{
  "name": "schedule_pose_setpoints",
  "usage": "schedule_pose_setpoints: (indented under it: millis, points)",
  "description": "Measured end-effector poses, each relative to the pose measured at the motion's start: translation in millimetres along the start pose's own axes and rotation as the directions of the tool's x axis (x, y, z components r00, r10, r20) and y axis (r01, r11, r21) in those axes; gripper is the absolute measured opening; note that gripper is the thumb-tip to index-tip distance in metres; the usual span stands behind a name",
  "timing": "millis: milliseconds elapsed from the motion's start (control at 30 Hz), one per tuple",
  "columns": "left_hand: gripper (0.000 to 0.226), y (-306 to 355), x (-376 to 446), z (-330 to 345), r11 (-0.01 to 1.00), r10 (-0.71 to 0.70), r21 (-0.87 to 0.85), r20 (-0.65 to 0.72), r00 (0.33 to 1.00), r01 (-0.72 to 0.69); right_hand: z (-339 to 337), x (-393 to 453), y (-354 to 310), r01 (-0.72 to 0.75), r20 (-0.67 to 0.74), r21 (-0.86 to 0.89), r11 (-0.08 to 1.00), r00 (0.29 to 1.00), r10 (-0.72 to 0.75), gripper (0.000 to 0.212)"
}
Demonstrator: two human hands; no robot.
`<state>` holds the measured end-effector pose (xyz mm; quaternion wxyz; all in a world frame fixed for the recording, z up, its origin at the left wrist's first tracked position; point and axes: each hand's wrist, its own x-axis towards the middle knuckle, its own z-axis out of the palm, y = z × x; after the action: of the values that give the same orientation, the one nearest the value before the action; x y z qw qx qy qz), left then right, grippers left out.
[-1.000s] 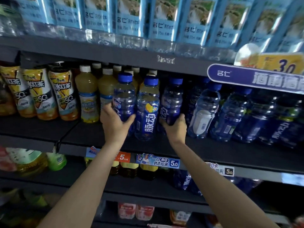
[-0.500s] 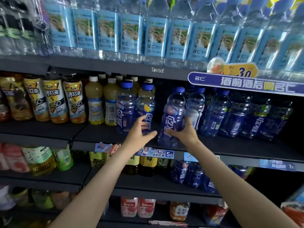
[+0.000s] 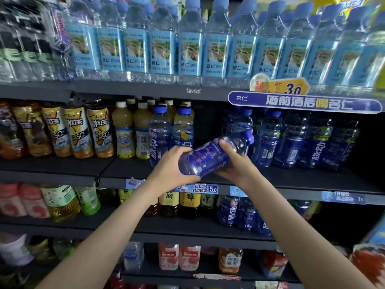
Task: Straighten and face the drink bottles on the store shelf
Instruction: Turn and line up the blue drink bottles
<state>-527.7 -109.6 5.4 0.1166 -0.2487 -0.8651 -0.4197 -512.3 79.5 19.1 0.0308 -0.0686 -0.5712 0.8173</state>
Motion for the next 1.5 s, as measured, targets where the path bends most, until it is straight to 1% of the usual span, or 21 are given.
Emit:
schedule_pose_setpoints:
  millis: [67,133,167,233,267,333,433,500,567,600,667,733,833,933,1000,1100,1167,1233,1333,1433,1500]
  points:
    - [0.076,2,1,-6,0.998,0.063,0.023,0.003,0.998,-0.063,2,-1,5,-0.002,-0.018,0.069,0.998,1.0,0.003,0.06]
    - [0.07,1,1,-9,0.995,-0.052,-0.08,0.056,0.997,0.056,3,-3,4,0.045,-0.007,0.084,0.995,0.999,-0.045,0.057]
    - [0.064,3,1,-11,0.96,-0.153,-0.22,0.105,0.983,0.173,4,-4,2,0.075,0.001,0.079,0.994,0.997,-0.075,0.055]
    - [0.047,5,-1,-13,0.747,-0.304,-0.527,0.271,0.913,0.405,3,-6,-3,0.132,0.038,0.051,0.99,0.99,-0.134,0.052]
    - [0.041,5,-3,-13,0.677,-0.316,-0.576,0.336,0.887,0.459,4,-9,-5,0.156,0.074,0.029,0.987,0.985,-0.157,0.05]
    - [0.046,3,-6,-12,0.718,-0.281,-0.526,0.381,0.881,0.457,4,-14,-9,0.211,0.158,-0.042,0.977,0.967,-0.202,0.049]
    - [0.06,6,-7,-3,0.855,-0.243,-0.37,0.333,0.911,0.364,2,-18,-11,0.315,0.203,-0.131,0.94,0.937,-0.285,0.045]
    - [0.061,7,-7,7,0.898,-0.237,-0.324,0.217,0.947,0.298,2,-17,-9,0.391,0.174,-0.246,0.887,0.918,-0.357,0.033]
    - [0.065,5,-7,16,0.934,-0.222,-0.28,0.027,0.975,0.221,1,-19,-3,0.406,0.12,-0.325,0.854,0.914,-0.389,0.017]
    - [0.068,3,-7,18,0.958,-0.197,-0.228,-0.077,0.977,0.175,1,-20,2,0.383,0.104,-0.31,0.87,0.923,-0.37,0.019]
    - [0.072,0,-6,21,0.995,-0.1,-0.038,-0.229,0.968,0.094,5,-22,11,0.3,0.078,-0.245,0.922,0.954,-0.289,0.039]
    - [0.074,0,-6,23,0.988,0.024,0.155,-0.287,0.958,0.022,12,-22,15,0.229,0.011,-0.18,0.957,0.973,-0.23,0.056]
    - [0.078,2,-7,22,0.987,0.04,0.163,-0.211,0.977,-0.005,11,-19,15,0.215,-0.104,-0.149,0.965,0.967,-0.231,0.057]
    - [0.09,5,-4,16,0.995,-0.087,0.046,0.004,0.996,0.086,1,-17,9,0.251,-0.024,-0.258,0.933,0.964,-0.266,0.059]
    - [0.085,7,-3,19,0.991,-0.132,-0.016,0.095,0.987,0.134,-4,-16,5,0.29,0.06,-0.346,0.892,0.956,-0.288,0.059]
    - [0.079,10,-5,34,0.981,-0.15,-0.126,-0.022,0.988,0.146,-5,-21,4,0.406,0.096,-0.403,0.82,0.91,-0.403,0.048]
    - [0.079,10,-4,49,0.988,-0.115,-0.122,-0.182,0.976,0.094,-1,-23,12,0.453,0.069,-0.472,0.757,0.875,-0.48,0.053]
    - [0.08,9,-3,63,0.998,-0.048,-0.057,-0.295,0.954,0.032,4,-25,22,0.433,-0.009,-0.499,0.751,0.864,-0.504,0.062]
    - [0.081,4,0,69,1.0,0.004,-0.004,-0.254,0.967,-0.005,2,-20,22,0.4,-0.086,-0.502,0.767,0.859,-0.504,0.061]
    - [0.078,-7,9,59,0.99,0.079,0.123,-0.136,0.987,-0.062,-6,-10,14,0.414,-0.033,-0.593,0.691,0.845,-0.534,0.06]
    - [0.068,-19,14,48,0.99,0.036,0.14,-0.186,0.982,-0.01,-9,0,11,0.42,0.025,-0.659,0.623,0.841,-0.54,0.065]
